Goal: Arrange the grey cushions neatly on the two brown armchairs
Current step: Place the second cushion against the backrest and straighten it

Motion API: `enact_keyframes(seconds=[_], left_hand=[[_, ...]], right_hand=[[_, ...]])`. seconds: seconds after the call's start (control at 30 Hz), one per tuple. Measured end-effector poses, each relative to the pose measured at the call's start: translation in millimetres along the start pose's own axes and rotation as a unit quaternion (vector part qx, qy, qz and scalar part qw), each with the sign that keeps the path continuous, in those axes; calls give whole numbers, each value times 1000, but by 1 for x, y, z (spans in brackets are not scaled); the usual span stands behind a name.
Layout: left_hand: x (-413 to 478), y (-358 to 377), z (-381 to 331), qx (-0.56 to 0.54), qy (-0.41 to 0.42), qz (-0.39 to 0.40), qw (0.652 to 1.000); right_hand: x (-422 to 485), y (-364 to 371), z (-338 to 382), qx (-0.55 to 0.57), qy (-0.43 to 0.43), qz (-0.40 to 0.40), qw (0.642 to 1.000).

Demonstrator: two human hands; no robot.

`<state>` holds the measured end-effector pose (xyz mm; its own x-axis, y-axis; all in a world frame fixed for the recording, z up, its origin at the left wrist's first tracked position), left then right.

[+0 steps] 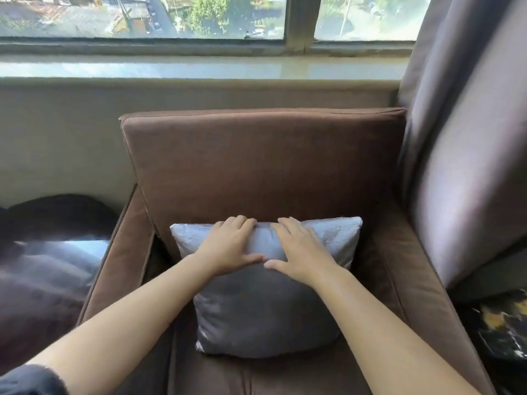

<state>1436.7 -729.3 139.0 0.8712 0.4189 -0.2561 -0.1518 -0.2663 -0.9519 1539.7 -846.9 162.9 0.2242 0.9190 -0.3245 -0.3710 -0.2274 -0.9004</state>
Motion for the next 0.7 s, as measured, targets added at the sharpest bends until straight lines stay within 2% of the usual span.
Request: enact_keyframes(seconds=[0.1,0.2,0.33,0.47,0.7], left_hand=[[5,26,25,34,1,-43,999],[5,38,40,20,23,-113,993],[13,47,52,0,35,-149,988],[15,47,51,-11,41,-159,986],[6,29,37,46,61,-130,989]], right_hand=[[14,5,-10,7,19,-18,1000],[17,16,-10,-7,36,3,999],[28,27,2,-45,64,8,997],[46,23,5,-88,77,47,992],[64,19,4,-104,16,134,985]])
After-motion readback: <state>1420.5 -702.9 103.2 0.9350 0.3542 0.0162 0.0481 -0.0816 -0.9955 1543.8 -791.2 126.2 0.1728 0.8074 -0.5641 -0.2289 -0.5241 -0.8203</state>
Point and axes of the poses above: each hand's wrist, its own x-axis towards the middle knuckle, its own y-axis out of the palm, z = x × y, the point moved 6 cm from there along x, towards the middle knuckle, and after that the axes turned 10 degrees about z, right-handed, at the moved point
